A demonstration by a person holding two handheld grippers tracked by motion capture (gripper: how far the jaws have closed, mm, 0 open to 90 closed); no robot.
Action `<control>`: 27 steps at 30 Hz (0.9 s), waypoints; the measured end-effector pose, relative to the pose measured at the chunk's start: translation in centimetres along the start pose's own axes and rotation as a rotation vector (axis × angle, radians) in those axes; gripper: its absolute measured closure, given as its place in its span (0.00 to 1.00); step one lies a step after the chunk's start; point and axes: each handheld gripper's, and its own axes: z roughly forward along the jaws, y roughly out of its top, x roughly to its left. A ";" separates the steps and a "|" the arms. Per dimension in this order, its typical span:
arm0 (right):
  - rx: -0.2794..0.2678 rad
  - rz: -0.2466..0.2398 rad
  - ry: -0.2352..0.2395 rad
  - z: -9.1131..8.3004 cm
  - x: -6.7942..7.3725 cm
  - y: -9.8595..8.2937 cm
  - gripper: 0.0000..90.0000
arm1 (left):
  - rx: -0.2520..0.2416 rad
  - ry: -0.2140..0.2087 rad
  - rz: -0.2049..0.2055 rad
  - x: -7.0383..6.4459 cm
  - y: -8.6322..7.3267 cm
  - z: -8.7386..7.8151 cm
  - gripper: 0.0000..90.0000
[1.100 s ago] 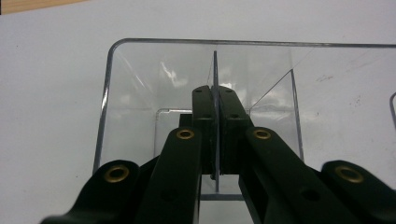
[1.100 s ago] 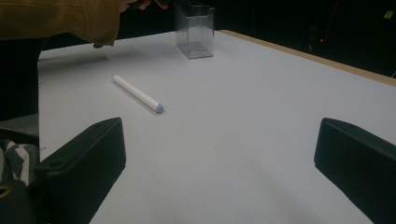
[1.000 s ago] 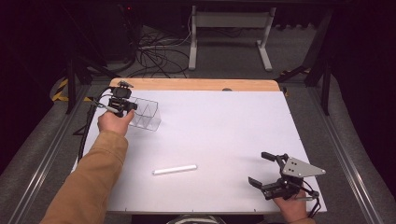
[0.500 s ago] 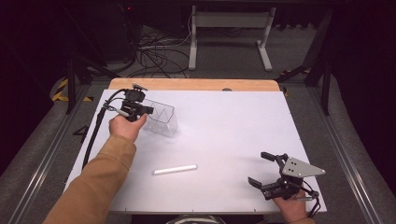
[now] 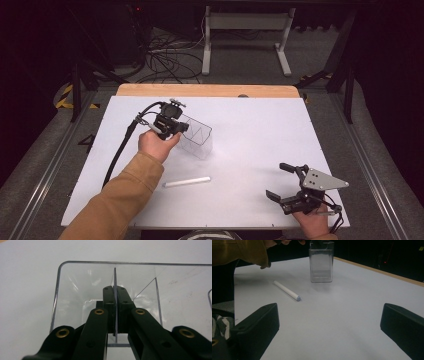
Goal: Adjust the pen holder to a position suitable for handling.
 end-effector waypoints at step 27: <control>0.008 -0.001 0.009 0.3 0.1 0.0 0.03 | -0.060 -0.083 0.029 -2.3 -0.4 0.4 0.79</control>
